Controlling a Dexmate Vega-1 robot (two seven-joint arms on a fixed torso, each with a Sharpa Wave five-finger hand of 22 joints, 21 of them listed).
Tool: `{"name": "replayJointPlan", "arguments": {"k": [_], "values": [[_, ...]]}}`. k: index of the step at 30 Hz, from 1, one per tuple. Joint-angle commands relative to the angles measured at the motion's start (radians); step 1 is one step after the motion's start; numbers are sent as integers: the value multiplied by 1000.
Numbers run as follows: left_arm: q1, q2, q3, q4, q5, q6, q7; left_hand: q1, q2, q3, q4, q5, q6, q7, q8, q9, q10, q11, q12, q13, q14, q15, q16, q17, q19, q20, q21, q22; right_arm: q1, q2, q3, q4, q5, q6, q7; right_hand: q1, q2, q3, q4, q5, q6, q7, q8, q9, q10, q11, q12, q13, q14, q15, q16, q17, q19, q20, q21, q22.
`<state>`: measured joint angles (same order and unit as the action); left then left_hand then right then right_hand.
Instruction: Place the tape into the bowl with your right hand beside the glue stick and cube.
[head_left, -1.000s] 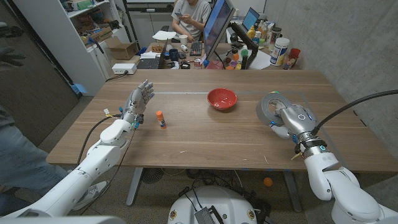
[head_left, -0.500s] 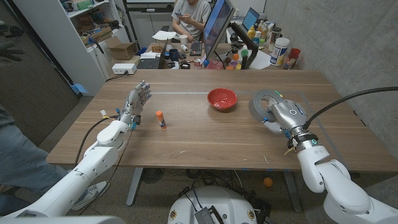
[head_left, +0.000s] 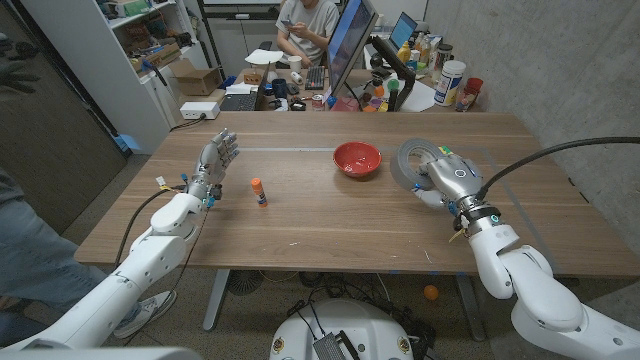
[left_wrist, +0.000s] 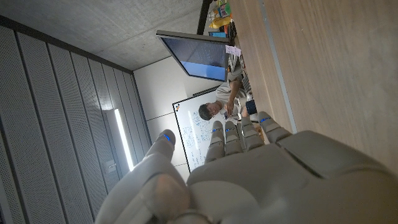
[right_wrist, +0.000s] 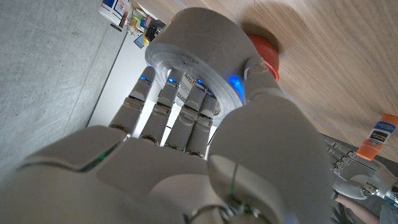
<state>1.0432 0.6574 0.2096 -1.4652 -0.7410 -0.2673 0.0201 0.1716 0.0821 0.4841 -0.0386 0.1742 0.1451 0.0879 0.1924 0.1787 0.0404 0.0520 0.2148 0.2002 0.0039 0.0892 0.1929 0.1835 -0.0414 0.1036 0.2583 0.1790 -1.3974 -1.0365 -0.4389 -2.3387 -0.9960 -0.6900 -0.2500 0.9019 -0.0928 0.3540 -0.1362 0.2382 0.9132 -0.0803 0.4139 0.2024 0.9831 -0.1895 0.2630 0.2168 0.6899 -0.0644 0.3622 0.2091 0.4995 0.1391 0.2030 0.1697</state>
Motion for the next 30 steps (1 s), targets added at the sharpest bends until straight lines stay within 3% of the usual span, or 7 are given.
{"name": "replayJointPlan", "arguments": {"k": [1,30], "values": [[-1,2,-3,-3,1,0,0,-4,-1,-1,-5,6,11,2,-1,5,1,4,1,1,-3,3,0,4,7,5,-6,2,49,34,-11,21,-28,59,34,147,158,-9,1,2,151,-103,5,4,24,-26,-1,2,10,-35,-2,2,4,0,2,4],[-10,-2,0,1,5,2,2,-3,0,0,-10,5,10,3,-1,5,1,1,1,1,-4,3,-1,4,9,6,-13,2,230,147,-87,129,-47,228,68,148,164,-22,3,1,150,-103,3,4,27,-26,-6,7,18,-42,-8,2,8,1,0,4]]}}
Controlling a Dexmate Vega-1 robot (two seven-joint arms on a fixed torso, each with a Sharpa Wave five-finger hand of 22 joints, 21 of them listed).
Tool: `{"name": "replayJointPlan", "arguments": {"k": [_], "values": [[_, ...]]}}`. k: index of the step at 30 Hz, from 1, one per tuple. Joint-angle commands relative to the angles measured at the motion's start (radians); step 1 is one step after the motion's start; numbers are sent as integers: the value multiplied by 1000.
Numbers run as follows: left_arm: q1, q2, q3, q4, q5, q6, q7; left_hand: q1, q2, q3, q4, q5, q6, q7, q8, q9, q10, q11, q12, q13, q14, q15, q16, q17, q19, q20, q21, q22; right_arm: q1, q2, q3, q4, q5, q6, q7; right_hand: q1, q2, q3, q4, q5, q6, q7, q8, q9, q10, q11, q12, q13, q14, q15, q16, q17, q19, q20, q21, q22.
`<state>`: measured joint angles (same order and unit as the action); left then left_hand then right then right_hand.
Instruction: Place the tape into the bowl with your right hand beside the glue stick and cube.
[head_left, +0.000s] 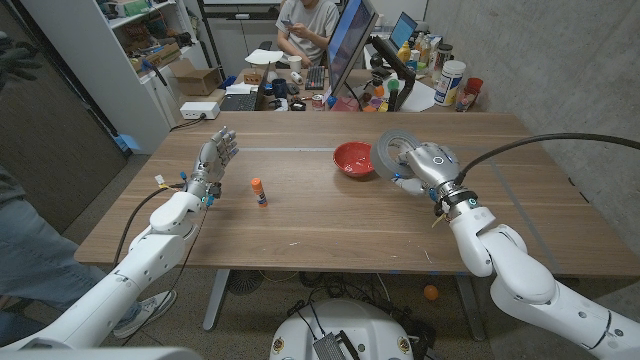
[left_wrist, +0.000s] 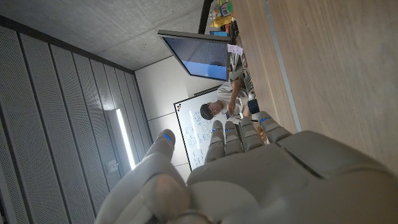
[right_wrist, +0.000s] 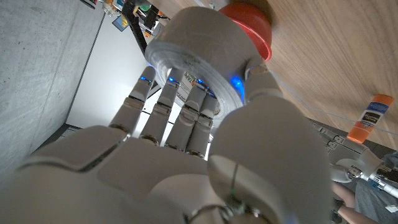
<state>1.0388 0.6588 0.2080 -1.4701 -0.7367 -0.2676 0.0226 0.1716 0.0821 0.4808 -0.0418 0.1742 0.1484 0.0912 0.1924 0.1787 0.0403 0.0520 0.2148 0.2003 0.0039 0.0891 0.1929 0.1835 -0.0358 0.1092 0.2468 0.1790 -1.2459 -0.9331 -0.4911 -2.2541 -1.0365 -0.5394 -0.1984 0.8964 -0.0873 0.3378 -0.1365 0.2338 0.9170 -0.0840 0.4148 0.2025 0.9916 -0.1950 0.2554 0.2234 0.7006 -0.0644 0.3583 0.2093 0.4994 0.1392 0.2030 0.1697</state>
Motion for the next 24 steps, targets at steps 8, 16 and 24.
{"name": "replayJointPlan", "arguments": {"k": [8,16,24], "values": [[-10,-1,3,8,4,6,1,-3,0,4,-8,5,7,-1,-1,5,0,2,0,1,-4,2,-1,4,4,0,-3,3,124,67,-54,74,-13,107,23,155,162,-11,4,5,146,-98,1,4,17,-20,-1,1,7,-42,-3,6,9,2,-1,4],[-11,4,0,4,5,10,6,-3,1,4,-9,5,8,-1,-1,5,1,3,1,1,-4,3,-1,4,5,0,-5,3,192,104,-94,120,-16,155,35,157,161,-13,3,5,149,-98,1,4,19,-20,-3,1,8,-45,-8,3,10,4,-1,4],[-5,1,-6,2,1,7,13,-3,1,5,-10,5,9,0,-1,6,1,2,1,1,-4,3,-1,4,6,0,-7,3,247,135,-125,166,-12,191,39,155,163,-18,5,5,147,-99,-1,4,20,-20,-3,3,7,-46,-9,4,9,3,-2,4]]}}
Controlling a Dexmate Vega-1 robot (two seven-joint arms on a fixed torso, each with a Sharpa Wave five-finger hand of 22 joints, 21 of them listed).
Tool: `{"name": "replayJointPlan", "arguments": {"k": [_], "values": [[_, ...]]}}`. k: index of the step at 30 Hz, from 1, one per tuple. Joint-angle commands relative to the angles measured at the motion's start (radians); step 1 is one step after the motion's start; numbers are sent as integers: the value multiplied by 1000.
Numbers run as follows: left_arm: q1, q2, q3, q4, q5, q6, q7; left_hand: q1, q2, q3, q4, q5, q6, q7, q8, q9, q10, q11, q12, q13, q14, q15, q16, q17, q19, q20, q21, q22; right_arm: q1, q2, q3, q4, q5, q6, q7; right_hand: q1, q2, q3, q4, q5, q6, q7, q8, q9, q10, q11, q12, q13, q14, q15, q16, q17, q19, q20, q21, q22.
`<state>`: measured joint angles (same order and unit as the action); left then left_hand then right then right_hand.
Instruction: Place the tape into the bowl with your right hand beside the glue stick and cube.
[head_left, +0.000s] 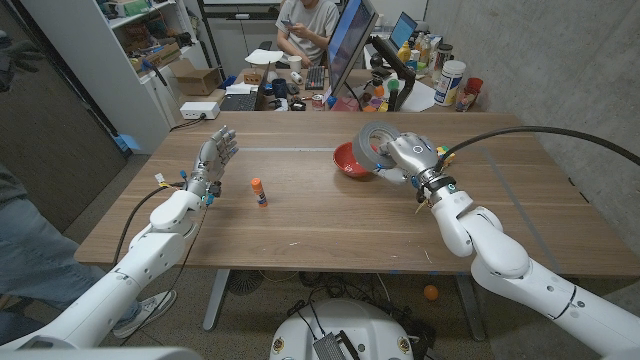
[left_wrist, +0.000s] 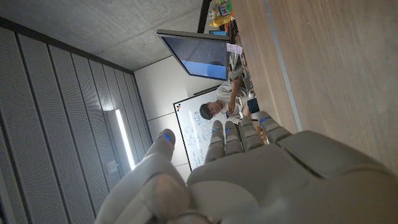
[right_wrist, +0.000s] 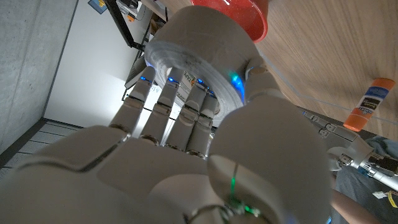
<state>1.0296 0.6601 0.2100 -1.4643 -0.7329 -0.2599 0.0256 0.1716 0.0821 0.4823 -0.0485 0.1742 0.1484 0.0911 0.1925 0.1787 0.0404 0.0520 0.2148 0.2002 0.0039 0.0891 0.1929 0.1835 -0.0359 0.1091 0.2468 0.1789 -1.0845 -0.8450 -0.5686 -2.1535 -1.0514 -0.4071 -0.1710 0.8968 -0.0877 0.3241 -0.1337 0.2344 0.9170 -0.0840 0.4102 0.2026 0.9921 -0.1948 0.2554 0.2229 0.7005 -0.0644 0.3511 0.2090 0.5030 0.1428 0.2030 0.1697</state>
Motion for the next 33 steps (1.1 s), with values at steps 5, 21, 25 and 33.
{"name": "replayJointPlan", "arguments": {"k": [5,21,25,33], "values": [[5,0,-8,-6,0,-1,15,-3,1,3,-4,5,8,-1,-1,6,0,3,1,1,-4,3,-1,4,6,0,-8,3,118,64,-62,90,6,77,8,156,165,-8,2,4,145,-99,3,4,20,-20,-4,4,9,-46,0,8,5,-1,-3,4],[9,-6,-7,-12,2,-3,22,-4,2,4,-5,5,8,0,-1,6,1,6,1,1,-4,2,-1,4,7,1,-11,3,228,131,-124,175,9,114,18,158,168,-14,2,4,146,-99,2,4,22,-20,-7,6,13,-48,-5,6,9,5,-3,4],[12,-5,-9,-15,3,-2,26,-4,2,4,-6,5,7,0,-1,6,1,6,1,1,-4,3,-1,4,8,1,-12,3,254,149,-142,196,10,121,21,158,169,-15,2,4,146,-98,2,4,21,-20,-8,6,13,-46,-7,5,8,5,-3,4],[15,-3,-11,-15,1,-1,26,-5,2,4,-6,5,10,-1,0,6,0,7,0,1,-4,3,-1,4,8,1,-14,3,305,185,-177,246,17,136,23,159,170,-18,2,4,146,-97,1,4,22,-20,-8,7,13,-47,-7,7,8,6,-4,4]]}}
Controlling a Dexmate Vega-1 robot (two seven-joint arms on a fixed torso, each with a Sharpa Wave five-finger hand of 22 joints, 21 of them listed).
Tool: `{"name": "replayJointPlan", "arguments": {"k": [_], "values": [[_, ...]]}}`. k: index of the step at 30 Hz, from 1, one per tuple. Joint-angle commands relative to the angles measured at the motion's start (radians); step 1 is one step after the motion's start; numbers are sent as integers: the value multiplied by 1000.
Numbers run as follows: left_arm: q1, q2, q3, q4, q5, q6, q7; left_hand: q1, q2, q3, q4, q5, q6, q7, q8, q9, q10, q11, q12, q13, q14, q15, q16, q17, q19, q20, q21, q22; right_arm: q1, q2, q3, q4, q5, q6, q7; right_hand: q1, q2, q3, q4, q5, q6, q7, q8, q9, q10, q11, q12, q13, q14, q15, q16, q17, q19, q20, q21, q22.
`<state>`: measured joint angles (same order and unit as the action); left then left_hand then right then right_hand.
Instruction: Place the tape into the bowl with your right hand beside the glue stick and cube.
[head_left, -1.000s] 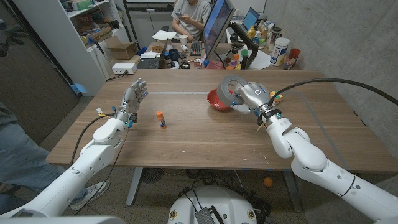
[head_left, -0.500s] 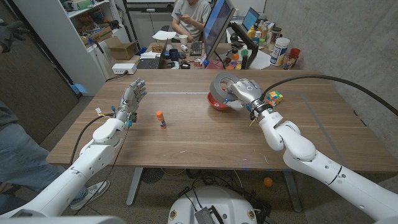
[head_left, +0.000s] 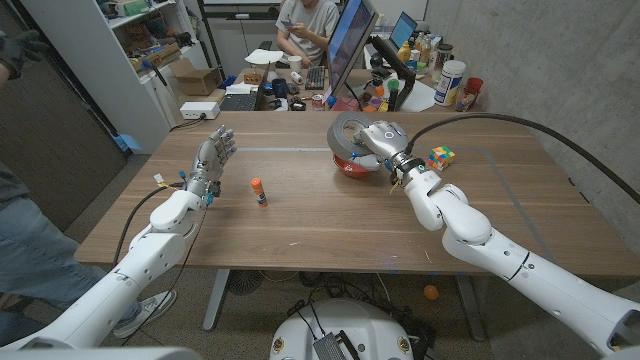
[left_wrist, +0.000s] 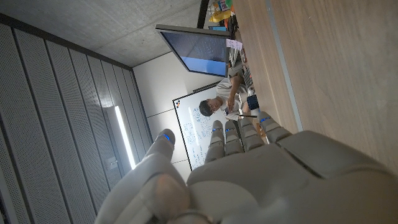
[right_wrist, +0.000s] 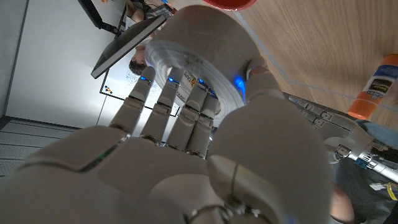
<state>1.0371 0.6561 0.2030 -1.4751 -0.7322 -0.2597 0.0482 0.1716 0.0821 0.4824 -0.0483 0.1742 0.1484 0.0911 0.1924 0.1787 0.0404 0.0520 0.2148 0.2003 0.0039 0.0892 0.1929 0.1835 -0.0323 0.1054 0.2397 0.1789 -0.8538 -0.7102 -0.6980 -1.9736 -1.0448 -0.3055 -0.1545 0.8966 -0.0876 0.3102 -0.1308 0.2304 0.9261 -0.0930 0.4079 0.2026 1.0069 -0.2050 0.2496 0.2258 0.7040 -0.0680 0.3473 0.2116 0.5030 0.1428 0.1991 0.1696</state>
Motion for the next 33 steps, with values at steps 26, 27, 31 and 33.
{"name": "replayJointPlan", "arguments": {"k": [26,27,31,33], "values": [[32,18,-18,-38,7,9,28,-6,3,4,-9,5,11,1,-1,6,0,3,1,1,-6,3,-1,4,1,3,-14,3,190,128,-115,249,98,16,-41,162,174,-12,-1,8,139,-87,2,4,11,-9,-4,8,20,-42,-8,4,23,8,4,4],[31,18,-18,-38,7,9,27,-6,3,4,-9,5,11,1,-1,6,0,2,1,1,-6,3,-2,4,0,3,-14,3,194,128,-119,254,101,17,-39,162,174,-12,-1,8,139,-87,2,4,11,-10,-4,8,20,-42,-8,4,24,8,4,4],[30,17,-19,-38,7,12,31,-6,3,4,-10,5,11,1,-1,6,1,2,1,1,-7,3,-2,4,-2,4,-16,3,208,133,-132,275,112,13,-38,162,175,-14,-1,8,140,-88,2,4,11,-10,-5,8,22,-43,-9,4,23,8,3,4],[29,17,-18,-37,9,13,31,-6,3,4,-10,4,11,1,-1,6,0,3,0,1,-7,2,-2,4,-2,4,-16,4,215,135,-139,286,114,11,-38,163,175,-14,-1,8,140,-88,2,4,12,-10,-4,9,23,-43,-9,4,24,9,3,4]]}}
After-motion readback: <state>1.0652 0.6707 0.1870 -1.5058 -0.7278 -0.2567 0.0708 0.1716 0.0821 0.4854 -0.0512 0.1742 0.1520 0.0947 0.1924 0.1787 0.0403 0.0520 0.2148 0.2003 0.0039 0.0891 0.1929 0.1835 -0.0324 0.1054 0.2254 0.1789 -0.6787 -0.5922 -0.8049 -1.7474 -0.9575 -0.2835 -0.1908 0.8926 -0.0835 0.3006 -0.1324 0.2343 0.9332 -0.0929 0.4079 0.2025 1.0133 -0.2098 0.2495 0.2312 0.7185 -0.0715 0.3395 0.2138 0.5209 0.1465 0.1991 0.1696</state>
